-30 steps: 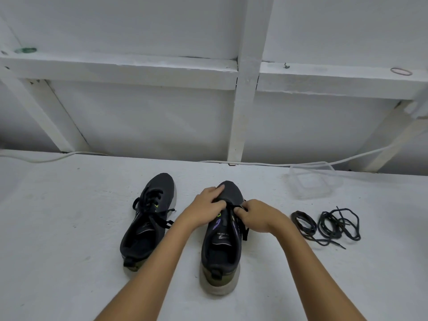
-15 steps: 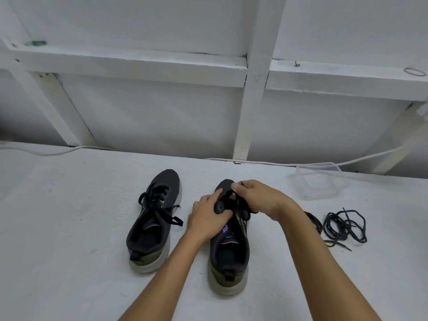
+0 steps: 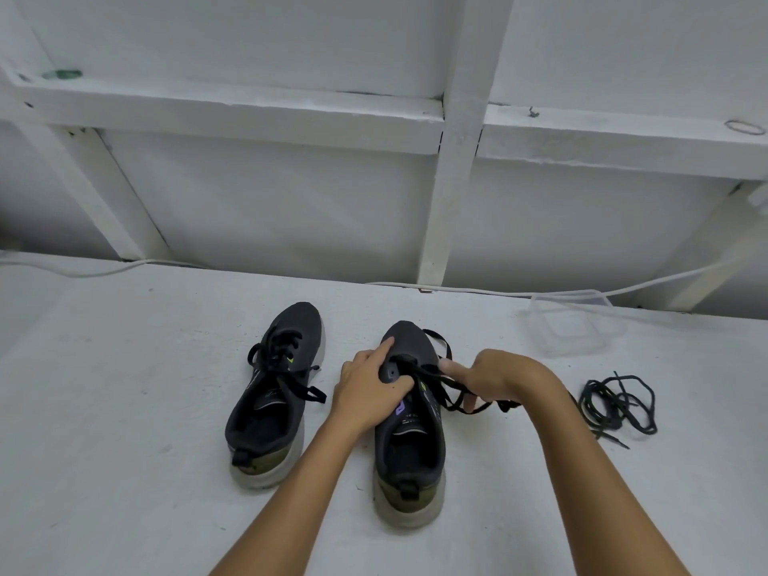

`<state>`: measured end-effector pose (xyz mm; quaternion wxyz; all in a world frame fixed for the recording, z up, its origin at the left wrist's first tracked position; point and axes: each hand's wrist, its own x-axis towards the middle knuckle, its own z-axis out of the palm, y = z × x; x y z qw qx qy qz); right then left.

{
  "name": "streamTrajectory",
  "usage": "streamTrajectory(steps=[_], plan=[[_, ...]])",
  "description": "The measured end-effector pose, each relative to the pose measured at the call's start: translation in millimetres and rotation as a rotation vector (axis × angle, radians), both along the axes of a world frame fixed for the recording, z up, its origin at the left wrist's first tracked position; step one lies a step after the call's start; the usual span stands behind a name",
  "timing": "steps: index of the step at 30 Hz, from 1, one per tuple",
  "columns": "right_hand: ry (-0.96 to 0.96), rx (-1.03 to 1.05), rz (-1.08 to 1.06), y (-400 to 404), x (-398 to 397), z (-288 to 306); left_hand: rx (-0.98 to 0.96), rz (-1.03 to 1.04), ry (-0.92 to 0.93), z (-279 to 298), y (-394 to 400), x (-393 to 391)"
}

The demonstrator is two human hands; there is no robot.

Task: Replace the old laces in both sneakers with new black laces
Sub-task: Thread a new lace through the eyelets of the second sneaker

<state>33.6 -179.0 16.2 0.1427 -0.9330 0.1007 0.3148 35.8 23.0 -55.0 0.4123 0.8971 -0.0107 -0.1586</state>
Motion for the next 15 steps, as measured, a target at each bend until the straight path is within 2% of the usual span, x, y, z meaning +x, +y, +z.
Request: streamTrajectory(steps=[4,10,12,15], plan=[[0.004,0.069,-0.051,-3,-7,-3,0.015,-0.002,-0.006,-1,0,0],[-0.154,0.235,-0.128,0,-13,-15,0.029,-0.006,-0.021,-2,-1,-1],[-0.086,0.315,-0.139,4,-17,-12,0.03,-0.008,-0.023,-2,-2,0],[0.008,0.414,-0.035,5,-21,-9,0.028,-0.009,-0.022,-1,-1,0]])
